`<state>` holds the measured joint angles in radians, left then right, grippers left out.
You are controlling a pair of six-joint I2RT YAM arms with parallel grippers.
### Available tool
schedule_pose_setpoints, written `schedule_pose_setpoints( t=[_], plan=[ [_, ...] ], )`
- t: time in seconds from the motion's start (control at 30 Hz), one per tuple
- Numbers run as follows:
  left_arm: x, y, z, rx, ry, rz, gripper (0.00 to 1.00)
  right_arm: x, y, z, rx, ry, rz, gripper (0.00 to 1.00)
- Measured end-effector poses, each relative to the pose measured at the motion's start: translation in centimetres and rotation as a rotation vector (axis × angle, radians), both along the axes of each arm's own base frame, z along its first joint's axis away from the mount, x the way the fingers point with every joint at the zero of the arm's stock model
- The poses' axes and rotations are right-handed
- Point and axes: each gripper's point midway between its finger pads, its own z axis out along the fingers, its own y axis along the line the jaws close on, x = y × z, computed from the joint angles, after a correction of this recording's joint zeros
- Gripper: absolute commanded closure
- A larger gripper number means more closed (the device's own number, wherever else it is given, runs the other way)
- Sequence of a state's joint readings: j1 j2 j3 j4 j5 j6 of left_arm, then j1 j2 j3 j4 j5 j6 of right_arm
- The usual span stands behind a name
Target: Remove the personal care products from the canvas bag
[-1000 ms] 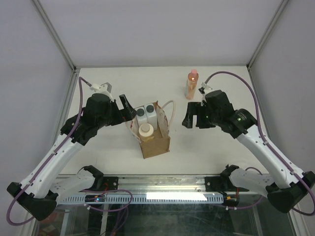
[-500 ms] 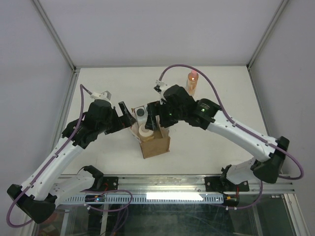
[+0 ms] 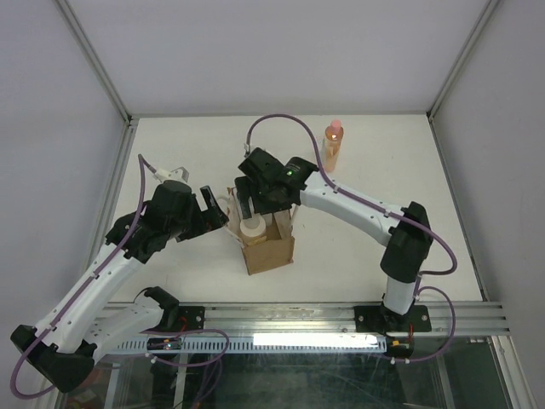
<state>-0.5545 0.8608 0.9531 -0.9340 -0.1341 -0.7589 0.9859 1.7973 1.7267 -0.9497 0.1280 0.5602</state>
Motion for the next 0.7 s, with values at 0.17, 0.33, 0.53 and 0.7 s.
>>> schedule_pose_setpoints(
  t=[0.17,0.33,0.53,0.7],
  plan=[
    [0.0,0.4,-0.2,0.019,0.003,0.015,0.15,0.1,0.4,-1.7,-0.055,0.004,-0.011,0.2],
    [0.0,0.5,-0.3,0.022,0.006,0.016,0.16,-0.2,0.8,-2.6,-0.084,0.007,-0.001,0.2],
    [-0.1,0.5,-0.3,0.023,0.007,0.018,0.15,-0.8,1.3,-3.2,-0.11,0.011,0.017,0.19],
    [-0.1,0.8,-0.2,0.026,0.002,0.031,0.15,-1.5,1.7,-3.7,-0.112,0.032,0.035,0.18]
  ],
)
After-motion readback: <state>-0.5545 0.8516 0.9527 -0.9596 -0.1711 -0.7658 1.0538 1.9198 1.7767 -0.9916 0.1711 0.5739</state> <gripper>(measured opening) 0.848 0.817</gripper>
